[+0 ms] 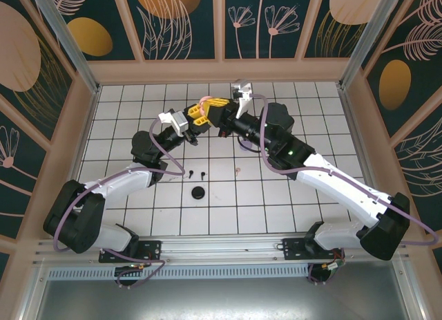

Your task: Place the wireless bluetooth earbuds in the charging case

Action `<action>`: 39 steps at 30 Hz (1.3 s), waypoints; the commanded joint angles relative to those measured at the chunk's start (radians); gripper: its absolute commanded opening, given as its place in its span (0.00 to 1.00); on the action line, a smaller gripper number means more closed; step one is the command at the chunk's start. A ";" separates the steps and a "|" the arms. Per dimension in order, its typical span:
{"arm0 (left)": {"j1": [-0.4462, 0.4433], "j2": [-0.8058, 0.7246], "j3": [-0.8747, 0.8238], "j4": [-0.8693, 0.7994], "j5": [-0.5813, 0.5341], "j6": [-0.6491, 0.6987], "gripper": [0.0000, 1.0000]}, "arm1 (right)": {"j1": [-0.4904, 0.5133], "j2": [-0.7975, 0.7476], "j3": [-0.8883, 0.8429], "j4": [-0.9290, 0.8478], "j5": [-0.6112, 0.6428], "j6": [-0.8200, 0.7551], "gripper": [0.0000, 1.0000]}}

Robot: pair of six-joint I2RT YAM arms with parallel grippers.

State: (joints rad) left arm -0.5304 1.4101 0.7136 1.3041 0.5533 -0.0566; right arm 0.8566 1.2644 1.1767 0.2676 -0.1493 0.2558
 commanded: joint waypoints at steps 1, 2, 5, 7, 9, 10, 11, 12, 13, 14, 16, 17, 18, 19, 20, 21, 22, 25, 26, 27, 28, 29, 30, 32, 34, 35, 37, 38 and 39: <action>-0.012 -0.025 0.024 0.018 0.024 -0.012 0.00 | -0.002 -0.029 0.018 0.048 0.014 -0.029 0.11; -0.013 -0.025 0.024 0.018 0.025 -0.012 0.00 | -0.004 -0.030 0.018 0.047 0.014 -0.028 0.10; -0.014 -0.024 0.024 0.017 0.025 -0.009 0.00 | -0.008 -0.030 0.015 0.050 0.016 -0.026 0.10; -0.014 -0.026 0.024 0.015 0.028 -0.010 0.00 | -0.010 -0.030 0.014 0.054 0.020 -0.022 0.10; -0.015 -0.026 0.025 0.015 0.030 -0.009 0.00 | -0.014 -0.030 0.012 0.056 0.023 -0.018 0.10; -0.016 -0.026 0.023 0.015 0.031 -0.010 0.00 | -0.016 -0.028 0.012 0.057 0.022 -0.016 0.10; -0.016 -0.026 0.023 0.015 0.030 -0.010 0.00 | -0.019 -0.027 0.012 0.056 0.020 -0.015 0.10; -0.016 -0.028 0.023 0.014 0.031 -0.009 0.00 | -0.020 -0.026 0.011 0.055 0.018 -0.014 0.10; -0.017 -0.028 0.023 0.014 0.029 -0.009 0.00 | -0.022 -0.025 0.009 0.055 0.017 -0.013 0.09; -0.017 -0.029 0.024 0.014 0.027 -0.008 0.00 | -0.023 -0.025 0.006 0.055 0.016 -0.012 0.09; -0.017 -0.031 0.025 0.011 0.028 -0.007 0.00 | -0.027 -0.025 -0.002 0.053 0.014 -0.009 0.09; -0.017 -0.033 0.025 0.011 0.025 -0.006 0.00 | -0.028 -0.026 -0.006 0.052 0.014 -0.007 0.09; -0.017 -0.035 0.025 0.009 0.024 -0.004 0.00 | -0.031 -0.028 -0.010 0.051 0.013 -0.004 0.09; -0.016 -0.037 0.025 0.008 0.021 -0.004 0.00 | -0.031 -0.029 -0.016 0.051 0.010 -0.002 0.09; -0.017 -0.037 0.025 0.007 0.020 -0.002 0.00 | -0.033 -0.031 -0.019 0.051 0.008 0.000 0.09; -0.017 -0.039 0.027 0.008 0.019 -0.002 0.00 | -0.033 -0.032 -0.023 0.050 0.007 0.002 0.09; -0.017 -0.037 0.026 0.007 0.018 -0.003 0.00 | -0.033 -0.033 -0.026 0.048 0.003 0.003 0.09; -0.017 -0.042 0.029 0.003 0.014 -0.002 0.00 | -0.033 -0.034 -0.032 0.042 -0.011 0.008 0.09; -0.017 -0.042 0.031 0.004 0.012 -0.003 0.00 | -0.034 -0.034 -0.034 0.040 -0.015 0.008 0.09; -0.017 -0.042 0.031 0.004 0.010 -0.004 0.00 | -0.033 -0.034 -0.037 0.038 -0.021 0.011 0.09; -0.017 -0.041 0.031 0.004 0.008 -0.004 0.00 | -0.033 -0.034 -0.039 0.036 -0.024 0.011 0.09; -0.017 -0.041 0.033 0.005 0.007 -0.004 0.00 | -0.033 -0.034 -0.040 0.035 -0.027 0.011 0.09; -0.017 -0.041 0.034 0.006 0.007 -0.005 0.00 | -0.033 -0.033 -0.043 0.032 -0.027 0.012 0.09; -0.017 -0.042 0.035 0.007 0.007 -0.007 0.00 | -0.033 -0.033 -0.046 0.029 -0.031 0.011 0.09; -0.017 -0.043 0.037 0.009 0.007 -0.011 0.00 | -0.033 -0.030 -0.043 0.017 -0.039 0.000 0.09; -0.017 -0.043 0.038 0.009 0.007 -0.012 0.00 | -0.033 -0.027 -0.042 0.007 -0.046 -0.006 0.09; -0.017 -0.042 0.039 0.008 0.008 -0.013 0.00 | -0.033 -0.011 -0.019 -0.029 -0.075 -0.026 0.10; -0.017 -0.040 0.040 0.007 0.008 -0.013 0.00 | -0.033 -0.001 -0.002 -0.053 -0.086 -0.036 0.12; -0.017 -0.039 0.040 0.007 0.008 -0.016 0.00 | -0.033 0.010 0.015 -0.074 -0.097 -0.041 0.14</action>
State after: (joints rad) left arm -0.5426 1.3930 0.7147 1.2739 0.5610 -0.0570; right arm 0.8261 1.2579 1.1534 0.2592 -0.1844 0.2367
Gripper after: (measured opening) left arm 0.223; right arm 0.130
